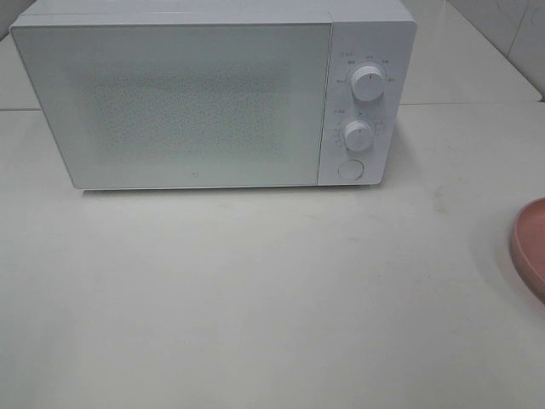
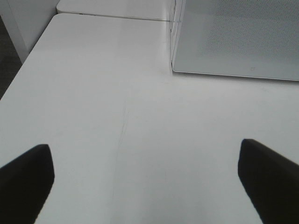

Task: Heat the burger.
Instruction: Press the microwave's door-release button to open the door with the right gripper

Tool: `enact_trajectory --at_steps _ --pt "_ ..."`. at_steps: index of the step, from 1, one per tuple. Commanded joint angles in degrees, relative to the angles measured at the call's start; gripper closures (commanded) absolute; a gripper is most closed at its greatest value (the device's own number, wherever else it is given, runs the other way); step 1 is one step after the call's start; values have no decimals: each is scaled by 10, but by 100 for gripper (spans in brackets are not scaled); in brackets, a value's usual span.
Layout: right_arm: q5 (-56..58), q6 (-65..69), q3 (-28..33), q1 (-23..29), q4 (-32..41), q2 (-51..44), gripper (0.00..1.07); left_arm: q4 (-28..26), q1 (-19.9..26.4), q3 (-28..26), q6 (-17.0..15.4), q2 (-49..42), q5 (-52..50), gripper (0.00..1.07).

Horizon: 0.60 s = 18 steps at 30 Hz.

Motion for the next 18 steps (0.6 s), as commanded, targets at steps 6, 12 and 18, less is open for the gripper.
enact_trajectory --at_steps 6,12,18 --pt "-101 2 -11 -5 9 52 32 1 1 -5 -5 -8 -2 7" --pt "-150 2 -1 -5 9 84 32 1 1 -5 -5 -8 -2 7" --pt "-199 2 26 -5 9 120 32 1 1 -5 -5 -8 -2 7"
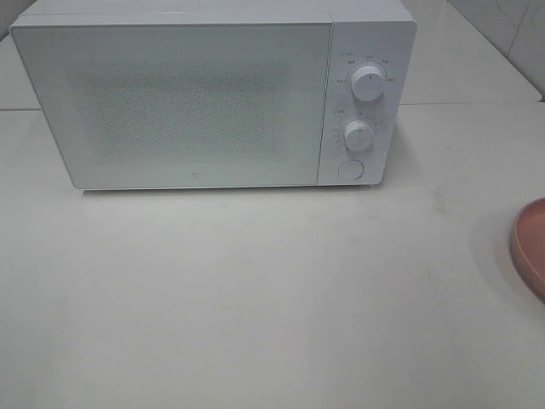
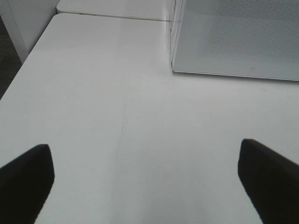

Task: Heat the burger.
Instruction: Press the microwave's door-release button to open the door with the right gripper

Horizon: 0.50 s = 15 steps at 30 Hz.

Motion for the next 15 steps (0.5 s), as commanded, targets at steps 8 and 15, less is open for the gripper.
enact_trajectory --at_steps 8,15 --pt "-101 2 51 -5 2 57 32 1 1 -5 -5 -8 -2 7" --pt "-171 2 85 -5 2 112 32 1 1 -5 -5 -8 -2 7"
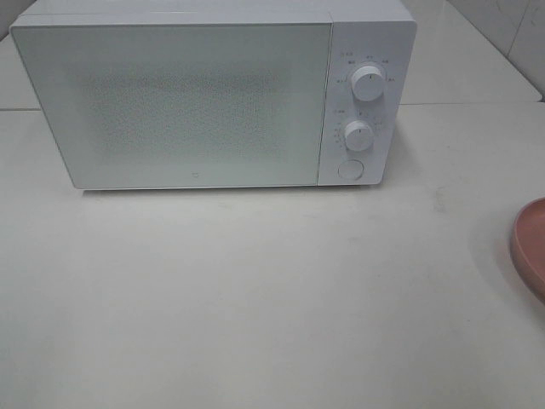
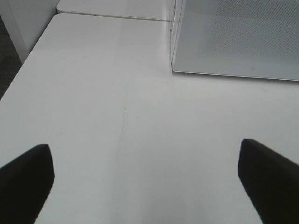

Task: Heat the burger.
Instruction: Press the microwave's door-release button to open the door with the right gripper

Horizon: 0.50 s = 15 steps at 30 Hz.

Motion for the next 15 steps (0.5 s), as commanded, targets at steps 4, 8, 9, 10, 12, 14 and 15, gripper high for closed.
enact_trajectory --at_steps 4,8,9,10,12,14,15 --pt "-59 1 22 -5 -2 39 32 1 1 -5 -5 -8 -2 7" --pt "-111 1 37 -5 0 80 32 1 1 -5 -5 -8 -2 7" --pt "-111 1 37 -5 0 80 32 1 1 -5 -5 -8 -2 7" --pt "-124 1 38 -5 1 89 32 1 1 -5 -5 -8 -2 7" --pt "-150 1 41 -5 1 104 32 1 1 -5 -5 -8 -2 7" --pt "-181 1 41 -5 1 129 32 1 1 -5 -5 -8 -2 7" --pt "-181 1 41 -5 1 129 32 1 1 -5 -5 -8 -2 7"
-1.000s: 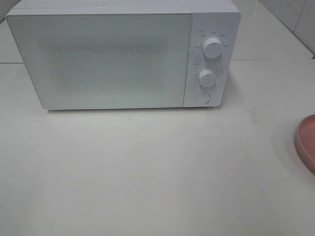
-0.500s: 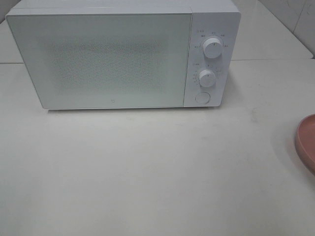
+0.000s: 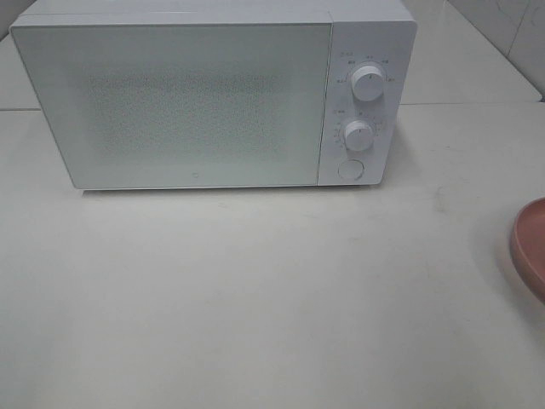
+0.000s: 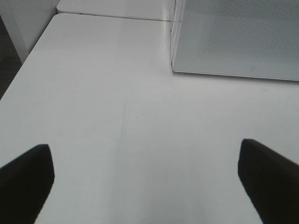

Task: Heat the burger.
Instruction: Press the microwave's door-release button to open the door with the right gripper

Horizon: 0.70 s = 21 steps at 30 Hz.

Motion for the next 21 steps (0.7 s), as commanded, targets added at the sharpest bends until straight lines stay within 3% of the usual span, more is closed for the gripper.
enact_trajectory --at_steps 1,21 --pt "-58 1 1 -5 0 37 32 1 1 -5 -5 -8 -2 7" --pt "-260 62 1 -5 0 249 32 1 1 -5 -5 -8 -2 7"
